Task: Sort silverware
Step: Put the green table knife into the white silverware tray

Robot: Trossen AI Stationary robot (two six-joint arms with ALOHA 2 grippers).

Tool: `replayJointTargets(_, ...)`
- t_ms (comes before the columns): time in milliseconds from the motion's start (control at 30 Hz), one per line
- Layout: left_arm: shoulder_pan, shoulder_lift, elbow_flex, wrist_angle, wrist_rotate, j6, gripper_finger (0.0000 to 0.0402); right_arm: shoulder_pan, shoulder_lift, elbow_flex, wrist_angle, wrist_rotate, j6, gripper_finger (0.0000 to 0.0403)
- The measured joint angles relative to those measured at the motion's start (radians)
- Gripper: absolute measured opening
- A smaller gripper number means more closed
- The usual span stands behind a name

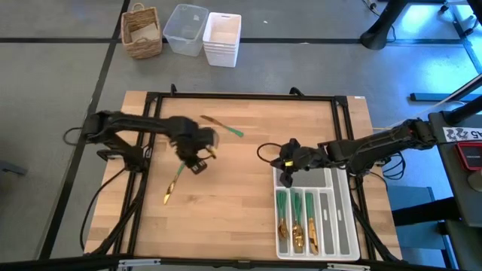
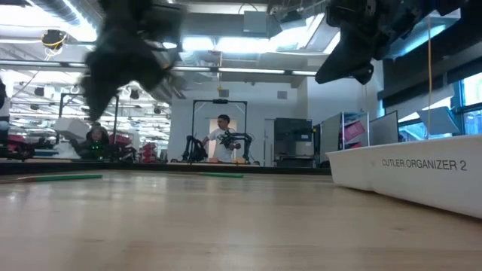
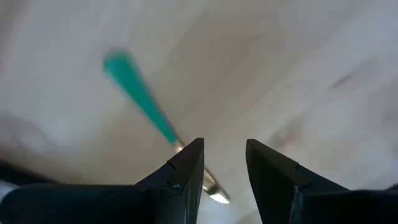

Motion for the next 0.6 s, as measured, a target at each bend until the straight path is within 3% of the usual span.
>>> replayJointTargets(267, -0.1, -0.288, -0.355, 0.342, -0.037, -0.406, 0.0113, -0.089, 0.0, 0.0, 0.001, -0.112, -0.101, 0.0036)
replayJointTargets(600, -0.169, -0.325, -0.492, 0.348, -0.119, -0.562, 0.0113, -0.13, 0.0, 0.0, 0.001, -0.162, -0.104, 0.0036)
